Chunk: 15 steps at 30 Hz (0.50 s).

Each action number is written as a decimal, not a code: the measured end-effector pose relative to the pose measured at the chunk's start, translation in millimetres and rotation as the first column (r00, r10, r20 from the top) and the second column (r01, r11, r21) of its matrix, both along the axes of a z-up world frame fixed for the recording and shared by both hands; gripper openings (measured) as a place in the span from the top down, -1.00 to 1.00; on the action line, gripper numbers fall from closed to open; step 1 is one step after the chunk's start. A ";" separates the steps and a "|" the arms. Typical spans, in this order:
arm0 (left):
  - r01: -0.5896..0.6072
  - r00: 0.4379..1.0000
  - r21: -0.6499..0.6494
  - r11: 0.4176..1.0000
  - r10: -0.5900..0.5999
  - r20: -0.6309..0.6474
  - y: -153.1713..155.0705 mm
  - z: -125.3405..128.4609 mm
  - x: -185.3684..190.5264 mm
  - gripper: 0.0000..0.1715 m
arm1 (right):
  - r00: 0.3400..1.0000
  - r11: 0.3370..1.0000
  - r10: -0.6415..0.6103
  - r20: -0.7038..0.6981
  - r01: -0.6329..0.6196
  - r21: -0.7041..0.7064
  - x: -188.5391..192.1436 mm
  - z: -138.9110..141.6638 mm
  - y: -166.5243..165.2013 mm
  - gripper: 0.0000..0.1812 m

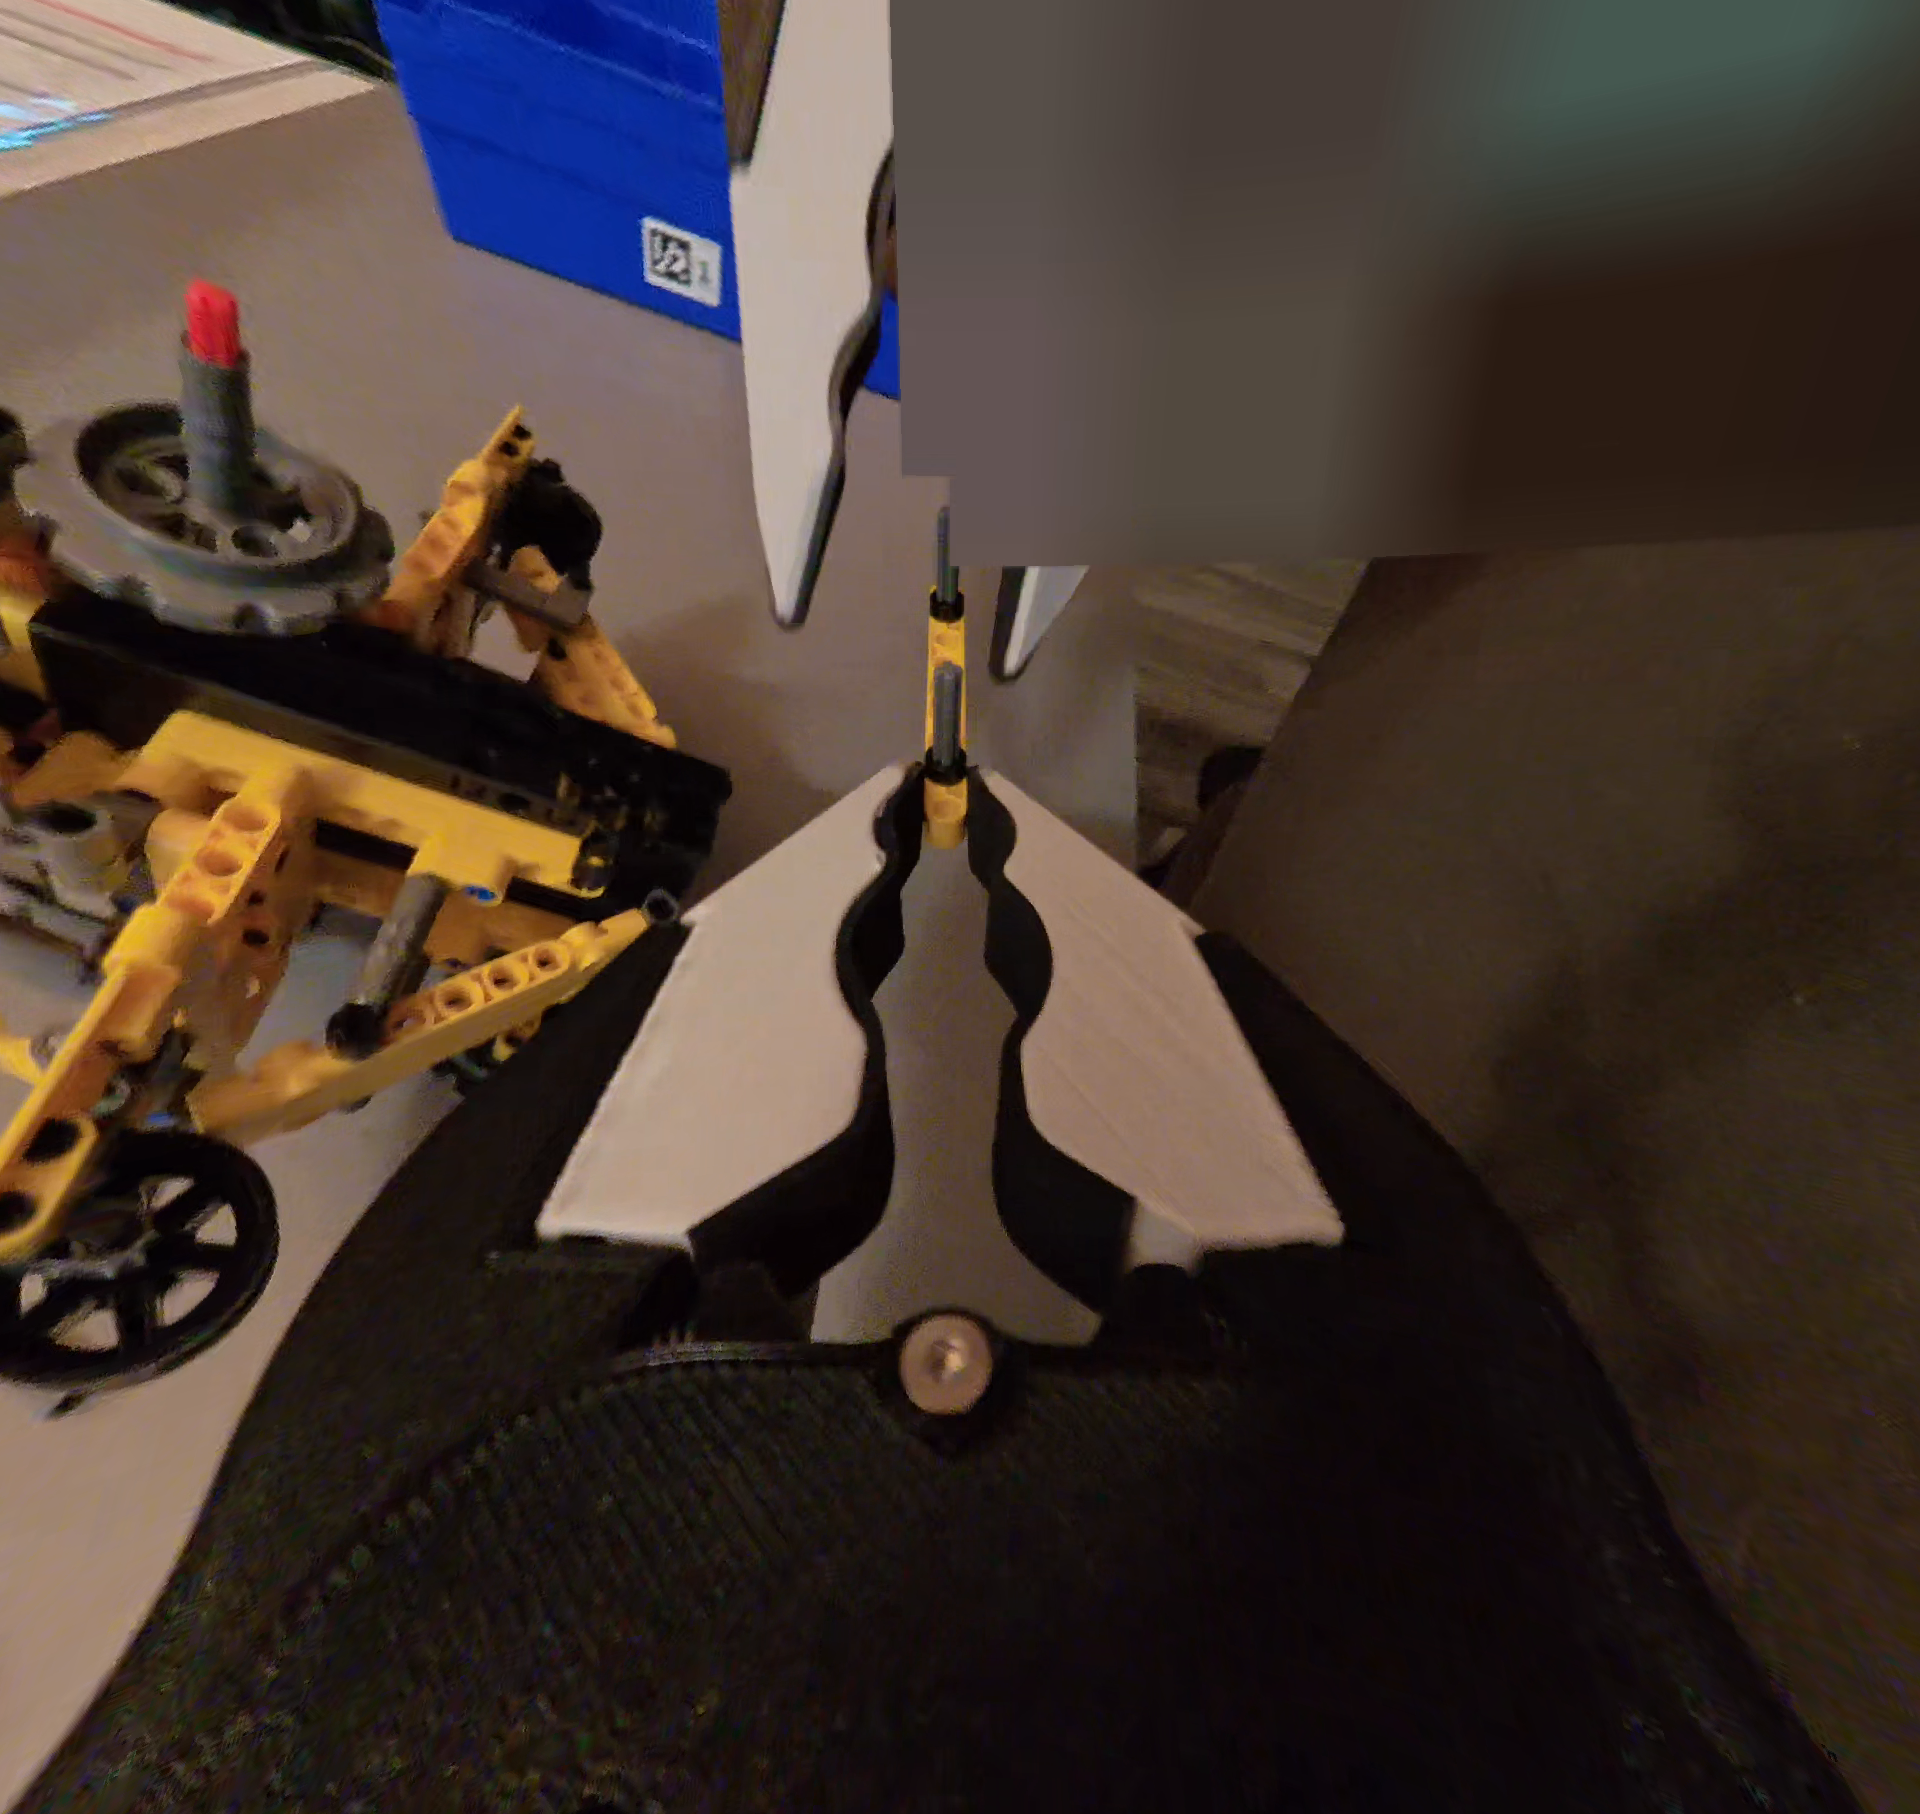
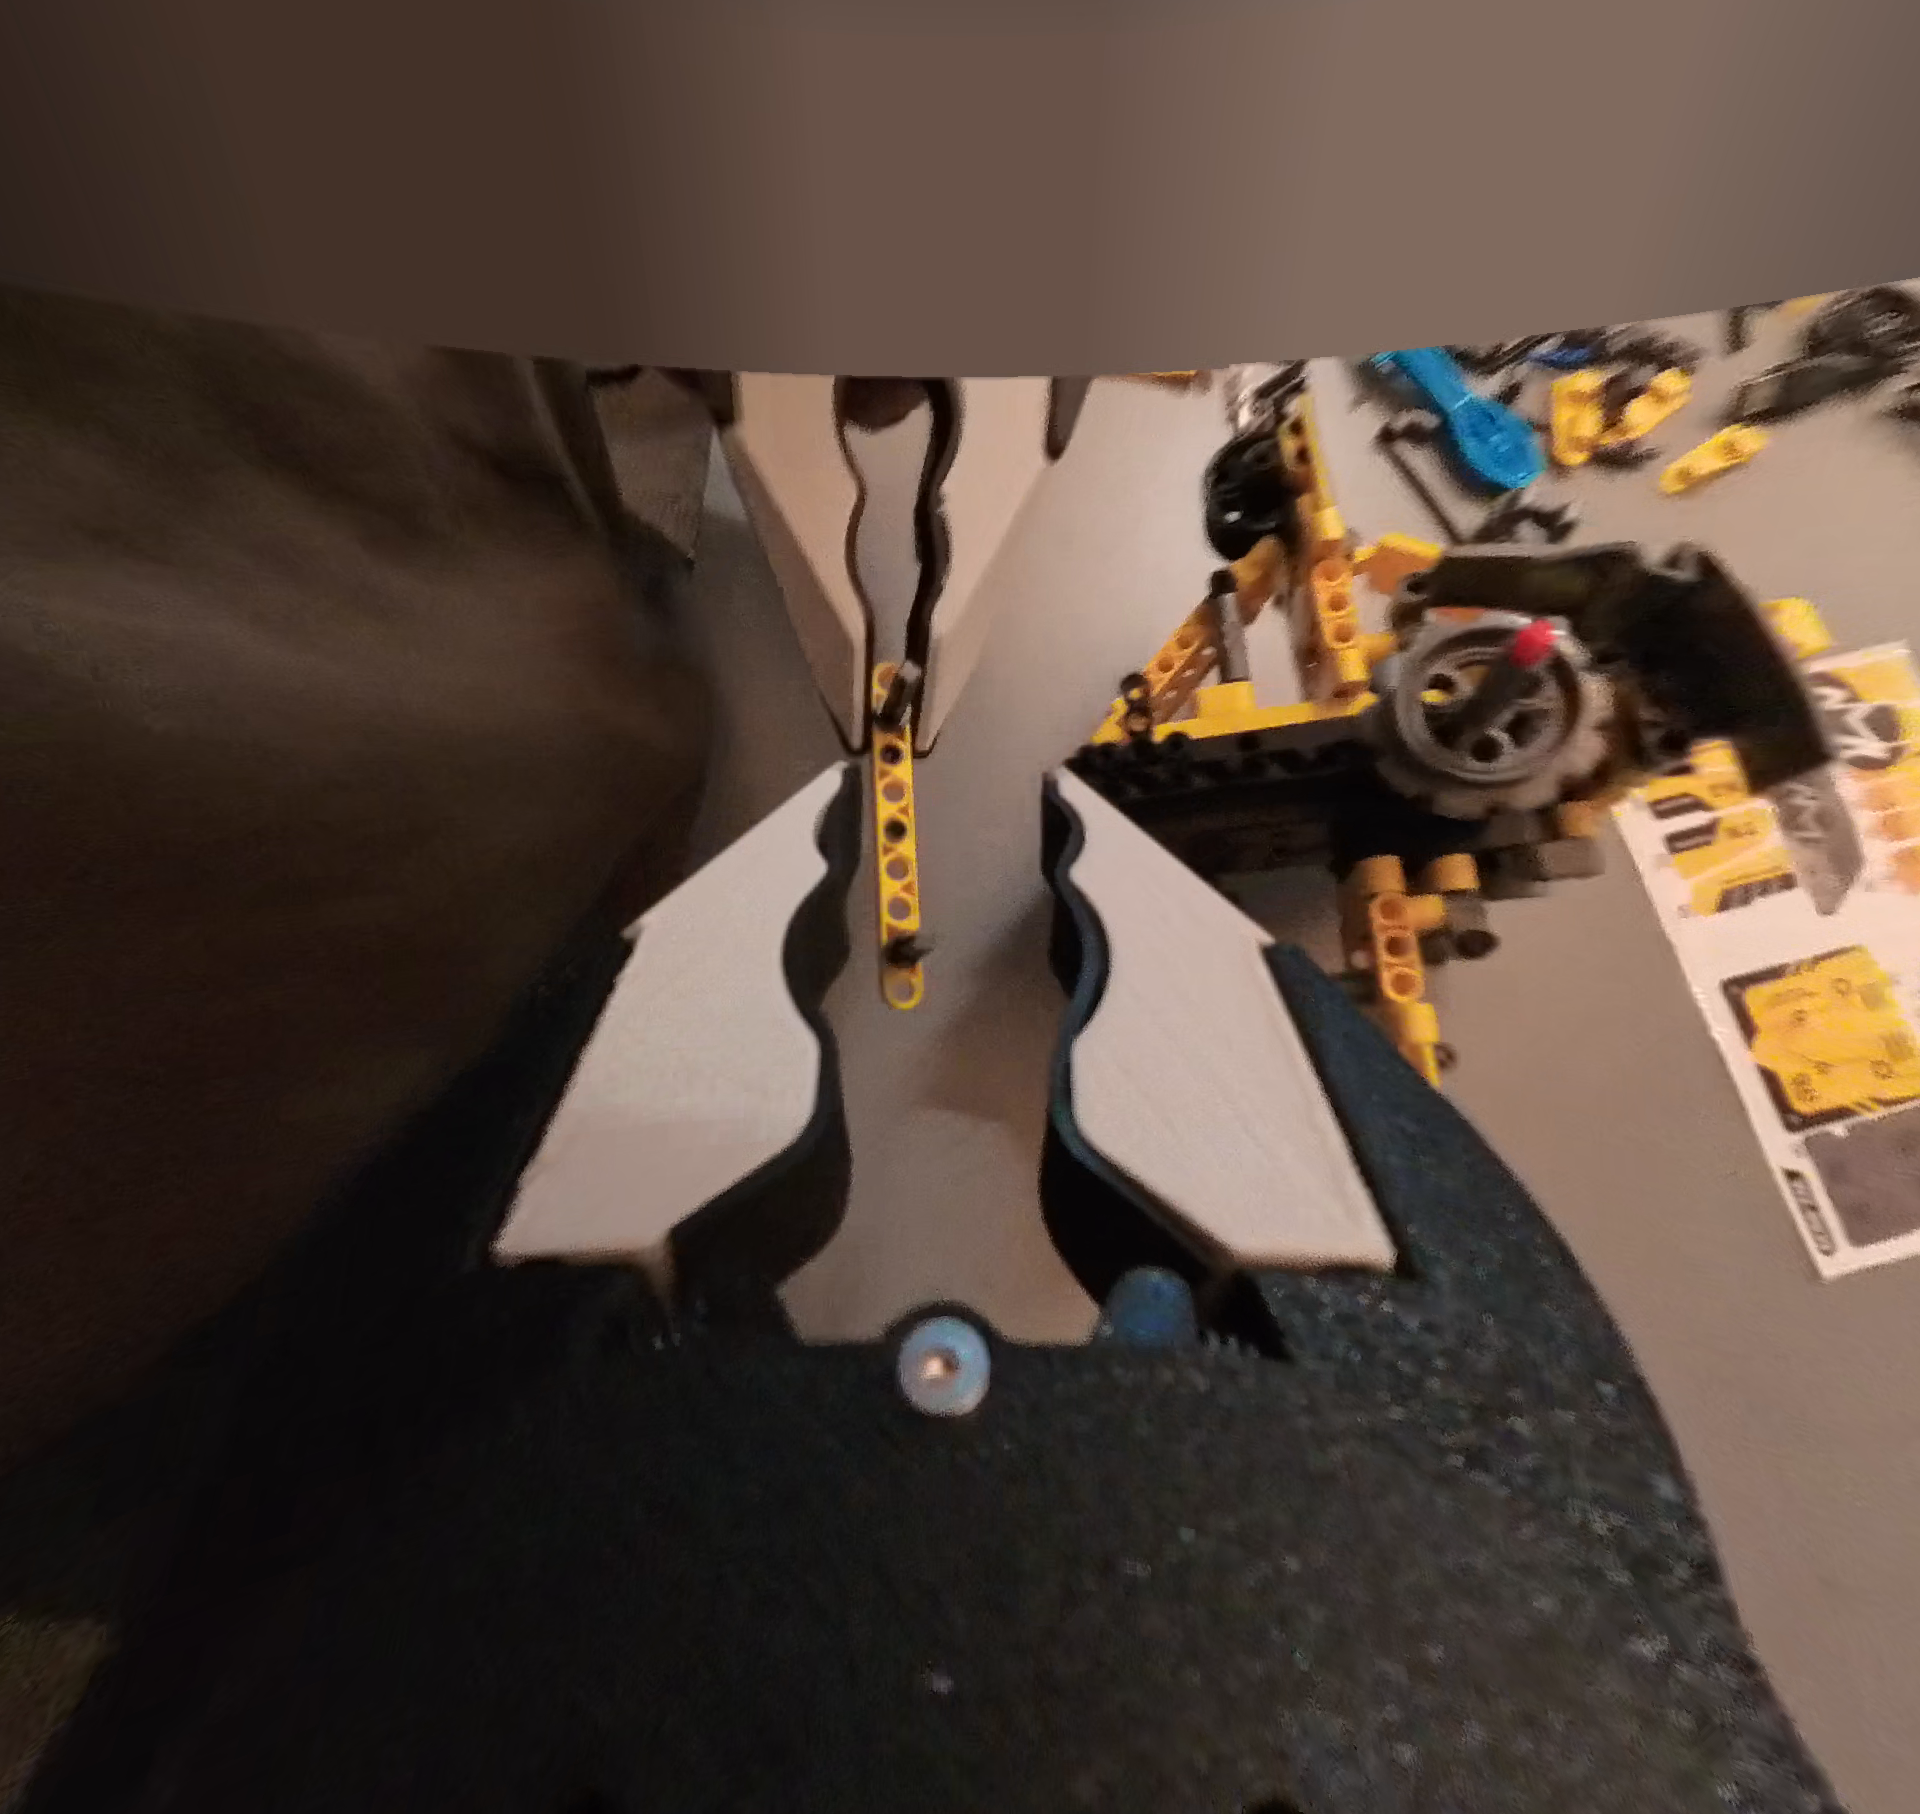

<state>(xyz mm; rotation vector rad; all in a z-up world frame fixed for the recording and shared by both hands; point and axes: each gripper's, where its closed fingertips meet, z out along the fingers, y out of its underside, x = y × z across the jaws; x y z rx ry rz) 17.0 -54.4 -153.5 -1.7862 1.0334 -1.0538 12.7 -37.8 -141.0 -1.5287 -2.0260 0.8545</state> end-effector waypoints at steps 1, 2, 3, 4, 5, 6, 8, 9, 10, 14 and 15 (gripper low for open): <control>0.010 1.000 -0.003 1.000 -0.010 0.002 0.2 2.4 0.2 0.93 | 0.999 1.000 0.030 0.027 -0.030 0.004 0.1 -4.0 -3.5 0.64; 0.021 1.000 0.003 1.000 -0.020 -0.008 0.3 3.6 0.3 0.93 | 0.997 0.998 0.060 0.041 -0.060 -0.001 -0.3 -5.5 -7.8 0.68; 0.030 0.999 0.011 0.999 -0.030 -0.025 0.3 3.9 0.3 0.93 | 0.995 0.996 0.086 0.050 -0.086 -0.012 -1.1 -5.6 -11.9 0.72; 0.045 0.998 0.017 0.999 -0.045 -0.041 -0.6 4.3 0.6 0.93 | 0.992 0.994 0.108 0.061 -0.106 -0.023 -1.9 -5.7 -15.2 0.77; 0.061 0.997 0.022 0.998 -0.060 -0.045 -2.1 6.0 1.5 0.93 | 0.989 0.992 0.123 0.079 -0.121 -0.026 -1.9 -6.8 -16.6 0.79; 0.077 0.997 0.025 0.997 -0.076 -0.033 -3.8 9.4 2.6 0.93 | 0.985 0.991 0.134 0.107 -0.133 -0.019 -1.0 -9.1 -16.4 0.82; 0.081 0.997 0.033 0.996 -0.081 -0.018 -3.4 13.6 2.1 0.93 | 0.976 0.986 0.165 0.145 -0.165 -0.011 0.8 -10.8 -18.6 0.89; 0.085 0.996 0.032 0.996 -0.084 -0.015 -3.4 14.1 1.3 0.93 | 0.975 0.985 0.171 0.146 -0.172 -0.006 0.1 -9.5 -18.8 0.90; 0.079 0.997 0.027 0.997 -0.079 -0.008 -2.6 15.1 0.3 0.93 | 0.975 0.986 0.166 0.149 -0.168 0.001 -0.9 -8.7 -17.6 0.91; -0.066 0.998 0.060 0.996 0.065 0.022 13.1 16.5 -7.9 0.69 | 0.984 0.997 0.075 0.159 -0.077 0.007 -1.8 -3.6 -0.5 0.92; -0.132 0.991 0.078 0.988 0.130 0.030 18.8 15.0 -12.7 0.62 | 0.989 0.999 0.039 0.143 -0.040 0.002 -1.4 -0.7 6.1 0.92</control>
